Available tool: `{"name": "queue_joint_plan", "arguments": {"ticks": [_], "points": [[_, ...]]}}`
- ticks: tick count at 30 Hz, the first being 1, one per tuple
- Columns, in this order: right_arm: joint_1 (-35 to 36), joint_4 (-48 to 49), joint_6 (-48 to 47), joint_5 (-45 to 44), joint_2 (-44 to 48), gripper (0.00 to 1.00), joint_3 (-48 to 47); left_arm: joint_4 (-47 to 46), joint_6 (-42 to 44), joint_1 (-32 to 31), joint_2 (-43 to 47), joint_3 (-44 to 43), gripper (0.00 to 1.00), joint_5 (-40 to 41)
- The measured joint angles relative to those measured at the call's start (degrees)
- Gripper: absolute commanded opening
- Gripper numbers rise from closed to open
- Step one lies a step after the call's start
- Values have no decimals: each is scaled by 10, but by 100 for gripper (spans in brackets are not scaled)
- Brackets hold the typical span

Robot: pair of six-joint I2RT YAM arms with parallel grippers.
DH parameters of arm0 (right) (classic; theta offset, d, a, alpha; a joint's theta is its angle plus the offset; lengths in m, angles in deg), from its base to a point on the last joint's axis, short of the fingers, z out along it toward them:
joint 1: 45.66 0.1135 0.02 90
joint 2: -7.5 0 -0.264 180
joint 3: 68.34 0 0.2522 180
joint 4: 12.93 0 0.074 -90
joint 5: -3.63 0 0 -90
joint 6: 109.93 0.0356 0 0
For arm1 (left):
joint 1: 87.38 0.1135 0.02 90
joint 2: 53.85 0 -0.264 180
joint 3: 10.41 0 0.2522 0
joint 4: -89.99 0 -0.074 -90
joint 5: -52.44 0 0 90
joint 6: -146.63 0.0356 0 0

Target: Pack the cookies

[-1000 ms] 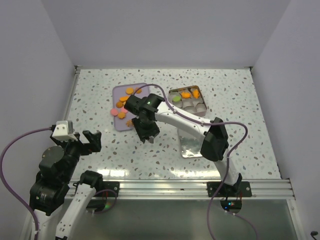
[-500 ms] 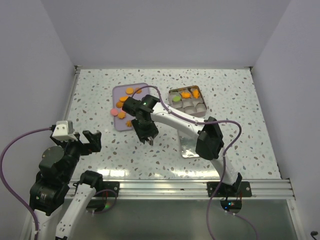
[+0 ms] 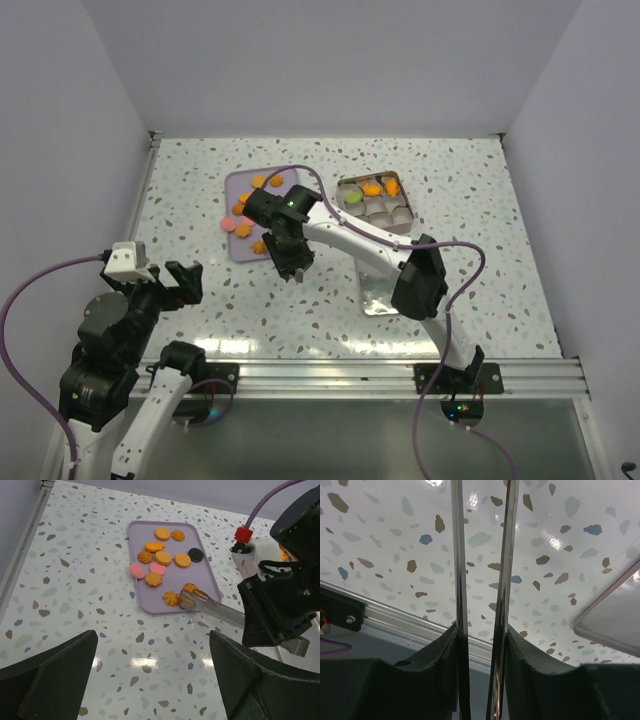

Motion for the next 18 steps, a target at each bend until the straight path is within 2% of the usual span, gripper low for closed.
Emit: {"name": "queue_joint_plan", "arguments": {"ticks": [8,18], "points": [[-34,1,-11,-23,9,29,-67,0,0,0,3,0,100,0],[-198,0,-42,-61,121,30,16,0,0,0,3,0,100,0]]}}
